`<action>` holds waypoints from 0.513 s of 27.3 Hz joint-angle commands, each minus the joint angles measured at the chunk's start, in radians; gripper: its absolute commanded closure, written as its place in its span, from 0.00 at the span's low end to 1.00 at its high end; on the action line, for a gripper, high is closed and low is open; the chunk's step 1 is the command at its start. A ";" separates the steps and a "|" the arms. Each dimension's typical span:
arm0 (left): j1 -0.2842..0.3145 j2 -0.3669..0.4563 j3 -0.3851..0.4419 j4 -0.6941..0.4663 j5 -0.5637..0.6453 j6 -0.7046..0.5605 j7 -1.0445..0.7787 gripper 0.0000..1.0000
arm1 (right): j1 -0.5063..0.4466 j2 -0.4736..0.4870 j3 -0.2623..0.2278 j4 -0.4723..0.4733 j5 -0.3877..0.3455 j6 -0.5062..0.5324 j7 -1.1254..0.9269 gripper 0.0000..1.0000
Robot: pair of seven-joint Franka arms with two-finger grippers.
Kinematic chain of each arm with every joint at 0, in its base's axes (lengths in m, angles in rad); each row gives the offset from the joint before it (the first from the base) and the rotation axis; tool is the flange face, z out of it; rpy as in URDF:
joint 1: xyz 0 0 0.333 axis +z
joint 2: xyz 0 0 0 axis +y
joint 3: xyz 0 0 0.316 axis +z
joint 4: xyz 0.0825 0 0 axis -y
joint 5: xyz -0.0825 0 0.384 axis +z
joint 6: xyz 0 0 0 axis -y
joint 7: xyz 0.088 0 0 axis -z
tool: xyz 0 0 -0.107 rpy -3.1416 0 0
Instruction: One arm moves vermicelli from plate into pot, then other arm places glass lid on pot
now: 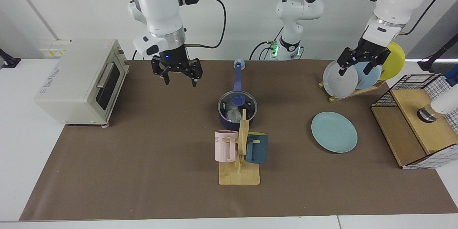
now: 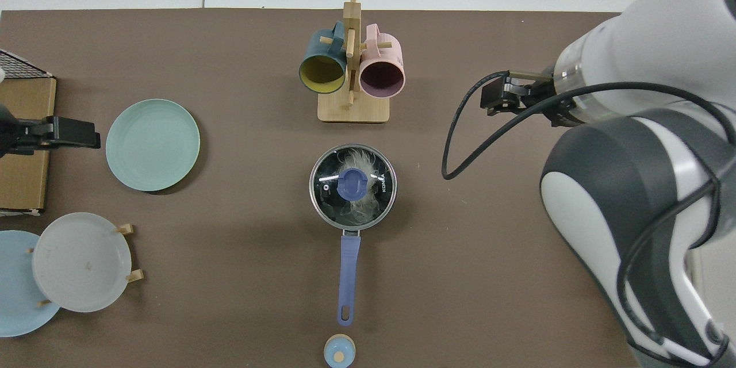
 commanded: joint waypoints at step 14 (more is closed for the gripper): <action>0.001 -0.024 -0.011 -0.027 -0.012 -0.039 0.012 0.00 | -0.254 -0.033 0.019 -0.040 -0.052 -0.030 -0.325 0.01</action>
